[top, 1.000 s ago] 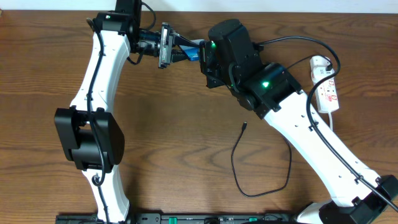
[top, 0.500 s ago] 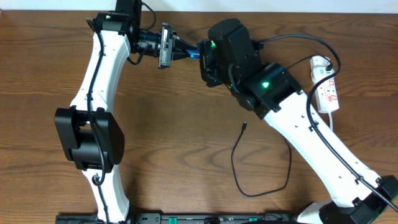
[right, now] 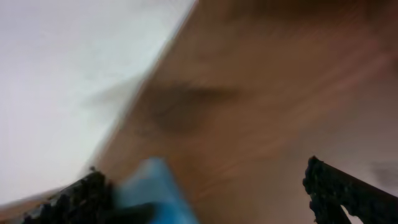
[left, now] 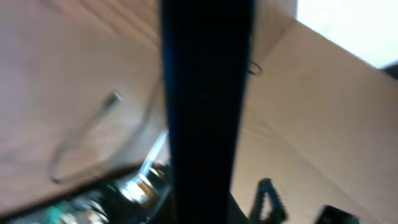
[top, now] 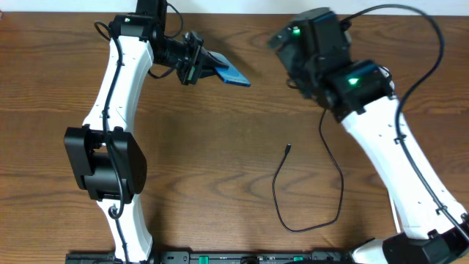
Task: Plug charger to phone and switch on socket
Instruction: 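Release the phone from the right gripper and move it toward the cable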
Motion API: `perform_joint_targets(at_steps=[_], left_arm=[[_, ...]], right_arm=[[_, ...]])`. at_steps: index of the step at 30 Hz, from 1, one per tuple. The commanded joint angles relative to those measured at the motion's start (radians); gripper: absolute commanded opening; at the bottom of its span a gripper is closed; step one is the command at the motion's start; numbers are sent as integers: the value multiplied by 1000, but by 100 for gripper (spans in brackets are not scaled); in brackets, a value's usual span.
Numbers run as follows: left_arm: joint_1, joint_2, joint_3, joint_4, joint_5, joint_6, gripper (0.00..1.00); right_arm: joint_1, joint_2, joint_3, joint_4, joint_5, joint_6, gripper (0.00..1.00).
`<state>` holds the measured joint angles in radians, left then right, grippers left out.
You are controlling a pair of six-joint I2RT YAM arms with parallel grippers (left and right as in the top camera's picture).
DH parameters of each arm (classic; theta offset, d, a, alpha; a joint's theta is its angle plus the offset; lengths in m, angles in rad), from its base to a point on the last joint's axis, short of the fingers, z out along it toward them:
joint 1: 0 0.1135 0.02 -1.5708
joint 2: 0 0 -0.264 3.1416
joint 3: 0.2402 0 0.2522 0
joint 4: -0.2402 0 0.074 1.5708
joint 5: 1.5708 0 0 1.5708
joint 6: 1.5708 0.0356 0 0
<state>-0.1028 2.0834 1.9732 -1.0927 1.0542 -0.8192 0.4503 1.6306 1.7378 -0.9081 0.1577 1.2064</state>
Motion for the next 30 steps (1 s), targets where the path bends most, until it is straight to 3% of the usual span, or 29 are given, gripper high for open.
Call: perform_joint_targets(at_steps=[1, 6, 9, 13, 18, 20, 22, 28, 30], left_arm=[[0, -11, 10, -3, -111, 301, 7], [-8, -11, 10, -7, -153, 488, 7], [-21, -11, 9, -24, -270, 494, 7], [-58, -11, 9, -33, -459, 494, 7], [-81, -11, 9, -28, -478, 498, 7], [-81, -11, 9, -29, -491, 497, 8], [-81, -11, 9, -32, -491, 497, 7], [-81, -11, 9, -32, -491, 497, 7], [-81, -11, 9, -33, -491, 497, 7]], right_arm=[[-49, -25, 15, -168, 22, -354, 99], [-48, -23, -79, -368, 69, -415, 99], [-48, -23, -222, -367, 34, -415, 99], [-50, -23, -462, -219, -32, -416, 99], [-52, -23, -630, 14, -224, -498, 79], [-50, -22, -661, 53, -223, -497, 66], [-50, -22, -692, 78, -217, -497, 65], [-51, -22, -801, 229, -225, -428, 45], [-51, -22, -818, 254, -229, -414, 44]])
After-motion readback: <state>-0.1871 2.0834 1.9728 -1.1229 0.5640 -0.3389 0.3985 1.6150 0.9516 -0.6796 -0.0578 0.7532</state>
